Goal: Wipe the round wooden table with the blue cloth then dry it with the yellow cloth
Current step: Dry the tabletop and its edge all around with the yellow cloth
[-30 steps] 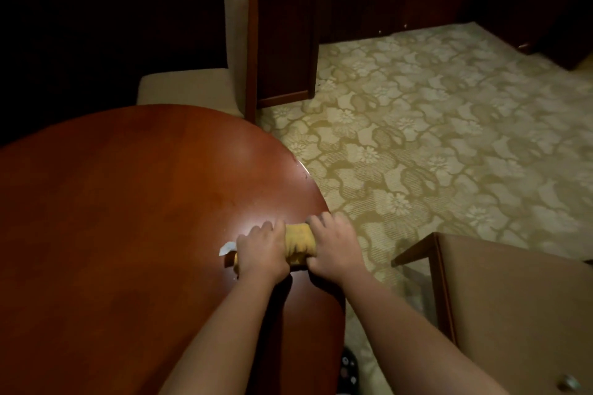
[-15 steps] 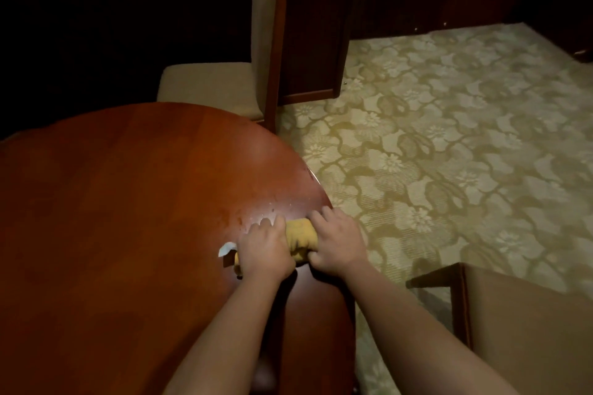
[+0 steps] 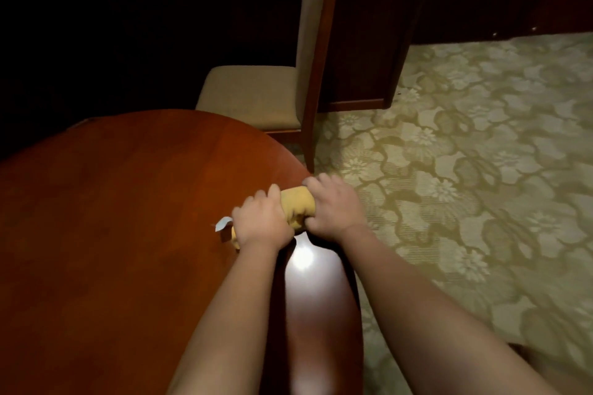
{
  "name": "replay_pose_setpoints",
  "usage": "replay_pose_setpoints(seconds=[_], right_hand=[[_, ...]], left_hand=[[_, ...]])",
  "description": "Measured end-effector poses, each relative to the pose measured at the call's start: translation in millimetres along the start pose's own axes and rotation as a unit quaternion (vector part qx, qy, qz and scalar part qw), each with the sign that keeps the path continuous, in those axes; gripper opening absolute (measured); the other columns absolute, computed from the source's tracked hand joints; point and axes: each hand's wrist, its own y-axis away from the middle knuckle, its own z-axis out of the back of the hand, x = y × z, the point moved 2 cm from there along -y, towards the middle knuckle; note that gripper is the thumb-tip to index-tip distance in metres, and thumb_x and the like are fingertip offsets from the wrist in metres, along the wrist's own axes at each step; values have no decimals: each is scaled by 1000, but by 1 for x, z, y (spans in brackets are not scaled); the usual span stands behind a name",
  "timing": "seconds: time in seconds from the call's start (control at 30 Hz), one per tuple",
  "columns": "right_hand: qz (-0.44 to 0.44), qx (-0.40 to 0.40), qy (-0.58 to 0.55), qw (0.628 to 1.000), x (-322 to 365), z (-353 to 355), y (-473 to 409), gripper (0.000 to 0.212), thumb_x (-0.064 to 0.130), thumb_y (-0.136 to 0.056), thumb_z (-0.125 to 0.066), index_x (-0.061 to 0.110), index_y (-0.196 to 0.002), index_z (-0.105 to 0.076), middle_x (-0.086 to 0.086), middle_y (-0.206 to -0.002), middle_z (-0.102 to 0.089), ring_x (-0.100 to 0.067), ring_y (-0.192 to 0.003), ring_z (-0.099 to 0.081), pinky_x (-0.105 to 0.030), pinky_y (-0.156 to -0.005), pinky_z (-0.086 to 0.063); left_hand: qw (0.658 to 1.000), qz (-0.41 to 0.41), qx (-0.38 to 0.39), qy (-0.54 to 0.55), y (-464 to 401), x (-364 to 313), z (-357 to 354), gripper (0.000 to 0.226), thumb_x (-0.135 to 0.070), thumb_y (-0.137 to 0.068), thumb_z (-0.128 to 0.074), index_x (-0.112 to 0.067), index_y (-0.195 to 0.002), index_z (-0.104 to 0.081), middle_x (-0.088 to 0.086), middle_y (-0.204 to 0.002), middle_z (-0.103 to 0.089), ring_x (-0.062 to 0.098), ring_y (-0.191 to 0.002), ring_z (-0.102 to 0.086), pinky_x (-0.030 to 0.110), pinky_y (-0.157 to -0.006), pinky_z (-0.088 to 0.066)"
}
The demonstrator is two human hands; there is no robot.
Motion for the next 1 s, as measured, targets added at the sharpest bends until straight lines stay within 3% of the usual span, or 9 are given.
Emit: replay_pose_setpoints(seconds=[0.1, 0.33, 0.5, 0.73, 1.0], right_hand=[[-5, 22, -2, 1000, 6, 6, 18, 57, 34, -62, -67, 21, -115, -53, -4, -105, -52, -26, -97, -48, -37, -76, -42], [0, 60, 21, 998, 19, 15, 82, 53, 36, -60, -66, 18, -108, -52, -4, -101, -51, -28, -92, -50, -36, -68, -36], [-14, 57, 28, 998, 26, 13, 98, 53, 39, -40, -69, 19, -88, -57, -1, -80, -54, -26, -72, -55, -34, -53, -40], [8, 5, -7, 1000, 12, 1, 67, 48, 39, -42, -60, 17, -84, -58, -1, -76, -53, -25, -65, -53, -32, -49, -41], [100, 7, -9, 995, -4, -6, -48, 53, 38, -43, -65, 16, -91, -59, -3, -79, -55, -28, -68, -54, -33, -54, -46]], left_hand=[[1000, -10, 20, -7, 18, 0, 6, 47, -36, -73, -65, -23, -110, -40, 2, -109, -54, 25, -101, -55, 34, -71, -38], [996, -15, 87, -2, 82, -4, 6, 46, -34, -74, -62, -24, -113, -38, 1, -111, -53, 25, -103, -54, 36, -74, -40], [995, -15, 100, -14, 98, -4, 3, 46, -31, -75, -59, -25, -115, -37, 1, -113, -52, 24, -105, -52, 36, -76, -39], [997, -36, 69, -13, 62, -1, -2, 41, -40, -74, -58, -25, -107, -38, 0, -108, -54, 23, -99, -52, 35, -70, -33], [999, 46, 26, 12, -28, 11, 2, 45, -39, -75, -59, -24, -113, -40, 1, -108, -54, 24, -99, -53, 34, -70, -37]])
